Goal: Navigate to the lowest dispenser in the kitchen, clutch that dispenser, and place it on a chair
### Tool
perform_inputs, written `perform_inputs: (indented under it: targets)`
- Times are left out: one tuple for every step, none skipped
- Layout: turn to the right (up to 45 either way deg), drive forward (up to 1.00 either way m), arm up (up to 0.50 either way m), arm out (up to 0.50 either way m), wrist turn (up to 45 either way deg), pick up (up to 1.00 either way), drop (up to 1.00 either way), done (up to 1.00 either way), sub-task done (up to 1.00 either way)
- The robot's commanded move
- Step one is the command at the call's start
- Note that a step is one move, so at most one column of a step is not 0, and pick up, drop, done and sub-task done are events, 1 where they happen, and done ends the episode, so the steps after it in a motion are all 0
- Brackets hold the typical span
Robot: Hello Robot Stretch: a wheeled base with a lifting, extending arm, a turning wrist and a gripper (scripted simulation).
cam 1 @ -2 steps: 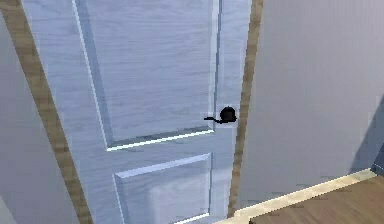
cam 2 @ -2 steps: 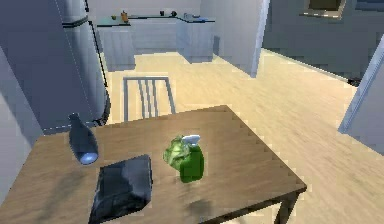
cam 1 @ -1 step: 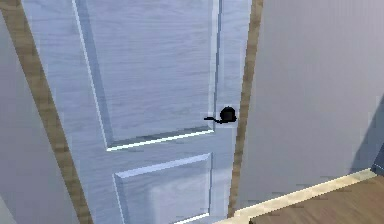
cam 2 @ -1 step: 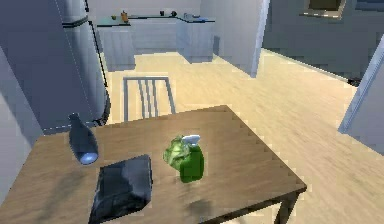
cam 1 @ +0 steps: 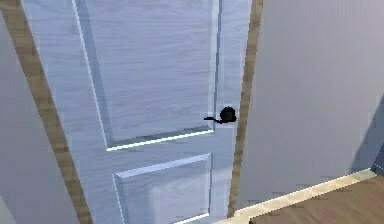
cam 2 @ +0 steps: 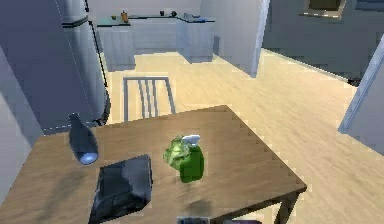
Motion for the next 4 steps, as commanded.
perform_inputs:
  targets:
    - [0.0,0.0,0.0,0.28,0.0,0.0,0.0,0.0,0.0]
    - [0.0,0.0,0.0,0.0,45.0,0.0,0.0,0.0,0.0]
    - [0.0,0.0,0.0,0.0,45.0,0.0,0.0,0.0,0.0]
    - [0.0,0.0,0.0,0.0,45.0,0.0,0.0,0.0,0.0]
